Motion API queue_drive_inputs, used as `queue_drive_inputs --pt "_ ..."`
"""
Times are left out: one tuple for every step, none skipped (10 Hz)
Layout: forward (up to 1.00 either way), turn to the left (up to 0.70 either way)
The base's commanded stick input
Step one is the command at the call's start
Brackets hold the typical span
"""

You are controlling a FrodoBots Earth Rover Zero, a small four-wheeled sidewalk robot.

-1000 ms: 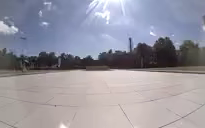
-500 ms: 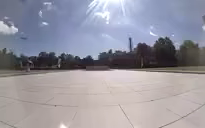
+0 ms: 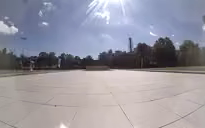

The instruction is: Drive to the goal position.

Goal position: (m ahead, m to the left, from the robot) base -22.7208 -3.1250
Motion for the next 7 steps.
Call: queue_drive_inputs --pt "0.05 0.00" --pt "0.05 0.00" --pt "0.05 0.00" --pt "0.04 0.00" --pt "0.05 0.00" --pt "0.04 0.00" --pt "0.04 0.00"
